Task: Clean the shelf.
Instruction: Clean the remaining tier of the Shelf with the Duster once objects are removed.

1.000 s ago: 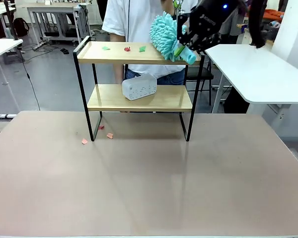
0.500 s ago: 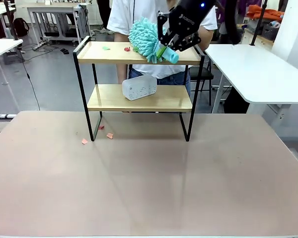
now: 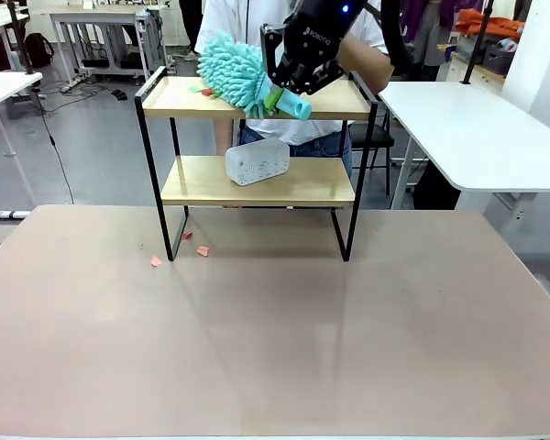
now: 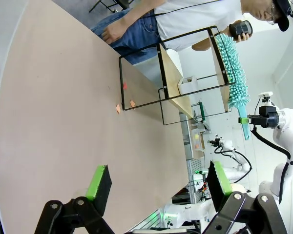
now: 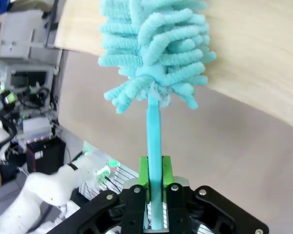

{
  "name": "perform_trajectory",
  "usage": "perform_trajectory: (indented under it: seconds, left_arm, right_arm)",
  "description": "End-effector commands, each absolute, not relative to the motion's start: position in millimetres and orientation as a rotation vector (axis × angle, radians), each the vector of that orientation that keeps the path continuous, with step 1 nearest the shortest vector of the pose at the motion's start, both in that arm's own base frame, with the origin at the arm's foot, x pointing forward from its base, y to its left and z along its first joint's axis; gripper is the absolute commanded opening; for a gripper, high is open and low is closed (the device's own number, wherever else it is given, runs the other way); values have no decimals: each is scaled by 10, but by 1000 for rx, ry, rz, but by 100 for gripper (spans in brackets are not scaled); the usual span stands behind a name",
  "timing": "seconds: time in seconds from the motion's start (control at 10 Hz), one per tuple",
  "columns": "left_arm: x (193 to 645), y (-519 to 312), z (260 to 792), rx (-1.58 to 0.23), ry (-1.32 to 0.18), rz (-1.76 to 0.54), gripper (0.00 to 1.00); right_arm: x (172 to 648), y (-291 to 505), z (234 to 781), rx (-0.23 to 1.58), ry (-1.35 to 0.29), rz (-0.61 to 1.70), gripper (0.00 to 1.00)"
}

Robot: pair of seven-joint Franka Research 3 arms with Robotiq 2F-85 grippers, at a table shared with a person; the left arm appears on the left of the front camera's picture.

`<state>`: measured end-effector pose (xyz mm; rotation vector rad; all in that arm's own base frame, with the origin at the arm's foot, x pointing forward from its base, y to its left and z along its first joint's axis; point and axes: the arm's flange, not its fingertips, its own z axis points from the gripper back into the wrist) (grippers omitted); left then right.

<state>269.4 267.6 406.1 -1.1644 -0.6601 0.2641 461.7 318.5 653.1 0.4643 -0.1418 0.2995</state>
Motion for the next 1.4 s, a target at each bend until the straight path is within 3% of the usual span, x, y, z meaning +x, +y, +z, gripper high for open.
perform_trajectory:
  seconds: [0.0,0.3,0.7,1.2,1.3]
  left_arm:
    - [2699,2671,4064,-1175,-689,245,100]
    - [2699,2671,4064,-1175,-689,245,100]
    - [2699,2671,4064,-1175,-689,245,100]
    - [2699,2671,4064,-1175,-689,245,100]
    - [2699,2671,4064,-1175,-689,245,100]
  right_arm:
    - [4635,3107,6554,498,-68,463,12]
    - [4475,2868,6626,556,65,750,12]
    - [4223,2493,6775,674,160,922,12]
    - [4120,2275,6772,778,163,876,12]
    - [3972,2011,6832,845,182,754,12]
